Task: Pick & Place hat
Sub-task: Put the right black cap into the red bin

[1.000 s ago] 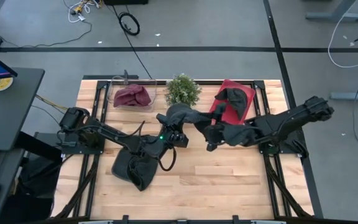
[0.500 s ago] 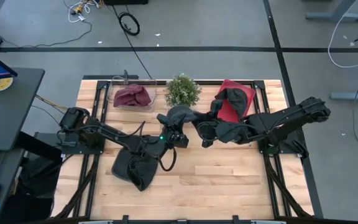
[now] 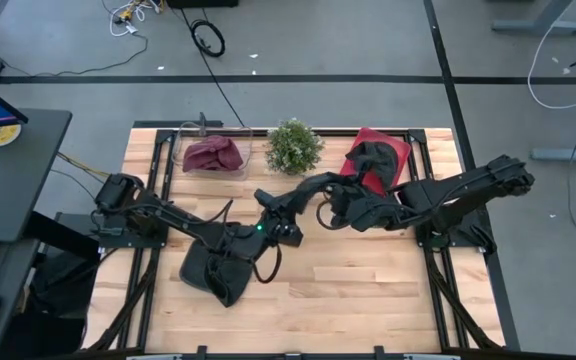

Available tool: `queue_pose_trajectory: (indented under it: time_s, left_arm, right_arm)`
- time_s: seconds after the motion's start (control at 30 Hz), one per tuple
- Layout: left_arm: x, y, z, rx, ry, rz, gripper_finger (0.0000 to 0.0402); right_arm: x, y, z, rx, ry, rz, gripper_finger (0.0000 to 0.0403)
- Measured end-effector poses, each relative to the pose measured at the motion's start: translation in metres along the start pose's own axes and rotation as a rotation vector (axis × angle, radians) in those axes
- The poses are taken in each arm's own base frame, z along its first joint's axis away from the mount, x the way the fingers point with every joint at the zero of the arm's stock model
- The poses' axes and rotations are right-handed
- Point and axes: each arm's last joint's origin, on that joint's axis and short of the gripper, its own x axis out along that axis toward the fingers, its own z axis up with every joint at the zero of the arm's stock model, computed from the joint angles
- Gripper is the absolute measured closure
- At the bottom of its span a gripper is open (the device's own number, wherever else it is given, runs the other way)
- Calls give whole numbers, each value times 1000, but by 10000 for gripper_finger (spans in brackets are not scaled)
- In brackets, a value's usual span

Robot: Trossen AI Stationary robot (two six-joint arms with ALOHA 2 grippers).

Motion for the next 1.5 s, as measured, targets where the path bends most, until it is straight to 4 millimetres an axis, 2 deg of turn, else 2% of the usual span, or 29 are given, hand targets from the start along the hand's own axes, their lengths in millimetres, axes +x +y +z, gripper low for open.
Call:
queue_pose_trajectory:
  time_s: [0.23, 0.37, 0.67, 0.87, 1.0, 1.13, 1.3, 1.5]
  left_arm:
    - [-12, -2, 5, -14, -47, -25, 273]
    - [-12, -2, 3, -64, 1, -3, 263]
    - [-15, -6, 1, -104, 42, 0, 269]
    - [-17, -10, -1, -101, 48, -14, 273]
    - [-17, -10, -1, -102, 48, -14, 273]
    - [-17, -10, -1, -102, 47, -14, 273]
    - [-18, -10, 0, -102, 45, -16, 273]
    - [-18, -10, 0, -101, 45, -16, 273]
  right_arm:
    - [-7, -18, -16, 40, 79, -127, 384]
    - [-5, -43, -28, 158, 125, -192, 384]
    - [3, -102, -57, 290, 251, -401, 384]
    - [13, -127, -79, 346, 370, -474, 384]
    - [27, -131, -93, 353, 448, -490, 384]
    - [43, -122, -114, 345, 537, -485, 384]
    - [65, -102, -148, 344, 642, -438, 385]
    - [85, -72, -176, 368, 641, -356, 385]
